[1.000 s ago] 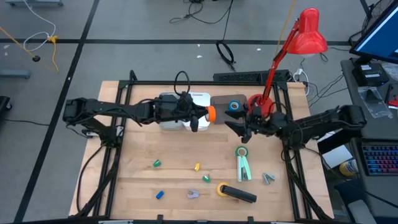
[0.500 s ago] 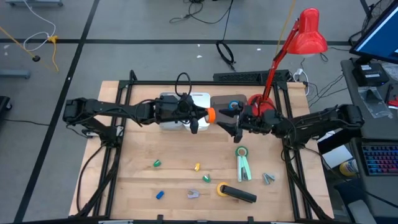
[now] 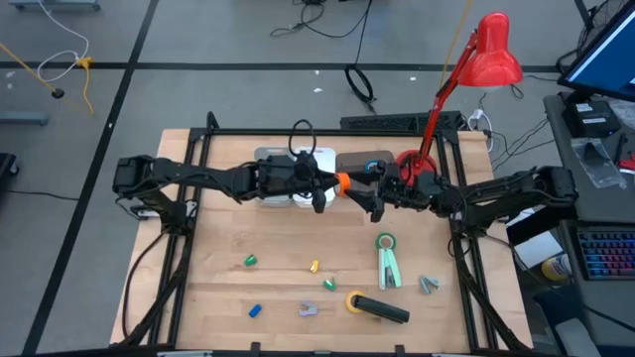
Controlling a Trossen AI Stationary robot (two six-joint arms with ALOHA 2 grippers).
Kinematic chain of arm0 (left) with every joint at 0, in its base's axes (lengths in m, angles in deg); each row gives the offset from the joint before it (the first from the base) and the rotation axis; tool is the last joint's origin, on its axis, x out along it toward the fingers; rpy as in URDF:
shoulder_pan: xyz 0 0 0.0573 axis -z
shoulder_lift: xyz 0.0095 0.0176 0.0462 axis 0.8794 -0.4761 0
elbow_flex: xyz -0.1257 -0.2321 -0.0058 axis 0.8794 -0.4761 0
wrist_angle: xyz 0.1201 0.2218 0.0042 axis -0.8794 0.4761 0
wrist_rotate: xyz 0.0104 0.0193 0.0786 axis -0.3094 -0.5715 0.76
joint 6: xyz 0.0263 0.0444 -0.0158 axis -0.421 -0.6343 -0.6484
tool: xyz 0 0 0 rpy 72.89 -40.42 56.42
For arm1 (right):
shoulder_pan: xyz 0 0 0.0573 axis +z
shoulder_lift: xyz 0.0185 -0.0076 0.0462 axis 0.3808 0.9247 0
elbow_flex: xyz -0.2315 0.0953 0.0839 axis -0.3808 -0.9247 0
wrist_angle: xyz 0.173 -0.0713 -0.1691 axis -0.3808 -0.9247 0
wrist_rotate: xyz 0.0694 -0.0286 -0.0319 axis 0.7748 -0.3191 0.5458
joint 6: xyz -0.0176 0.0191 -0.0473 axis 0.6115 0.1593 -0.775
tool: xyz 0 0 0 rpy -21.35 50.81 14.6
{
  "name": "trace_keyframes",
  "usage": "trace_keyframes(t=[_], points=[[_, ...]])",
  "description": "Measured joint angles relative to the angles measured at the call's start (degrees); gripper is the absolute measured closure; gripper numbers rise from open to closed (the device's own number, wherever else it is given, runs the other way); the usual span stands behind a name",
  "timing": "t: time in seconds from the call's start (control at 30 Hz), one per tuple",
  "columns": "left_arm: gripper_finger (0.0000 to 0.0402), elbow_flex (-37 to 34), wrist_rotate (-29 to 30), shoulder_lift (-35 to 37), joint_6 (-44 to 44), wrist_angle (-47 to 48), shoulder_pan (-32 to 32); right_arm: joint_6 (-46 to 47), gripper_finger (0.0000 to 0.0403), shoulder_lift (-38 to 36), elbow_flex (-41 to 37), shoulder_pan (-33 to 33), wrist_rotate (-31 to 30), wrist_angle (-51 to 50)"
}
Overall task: Pick and place Stapler, Stapler remover, tape
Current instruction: Put the orange tape into the black bin
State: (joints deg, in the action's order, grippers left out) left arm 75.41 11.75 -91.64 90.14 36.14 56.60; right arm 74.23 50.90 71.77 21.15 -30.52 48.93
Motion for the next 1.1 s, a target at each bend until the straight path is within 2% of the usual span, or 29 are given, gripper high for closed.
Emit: trace_keyframes(t=[0.3,0.67,0.8,0.97,1.1], points=[[0.0366,0.00,-0.52,-0.04,-0.73,-2.84,-0.24,2.29,0.0112,0.07,0.06,-0.58,1.08,-3.60],[0.0366,0.02,-1.38,-0.04,-1.02,-4.26,-1.03,5.27,0.0116,0.07,0.04,-0.70,0.98,-3.07],[0.0366,0.02,-1.37,-0.04,-1.74,-4.83,-1.25,5.87,0.0135,0.07,0.02,-0.72,0.91,-2.91],[0.0366,0.04,-1.26,-0.04,-1.43,-5.24,-1.40,5.31,0.0177,0.04,-0.02,-0.74,0.77,-1.89],[0.0366,0.06,-1.32,-0.04,-1.41,-5.38,-1.40,4.85,0.0204,0.04,0.04,-1.05,3.07,-0.48]])
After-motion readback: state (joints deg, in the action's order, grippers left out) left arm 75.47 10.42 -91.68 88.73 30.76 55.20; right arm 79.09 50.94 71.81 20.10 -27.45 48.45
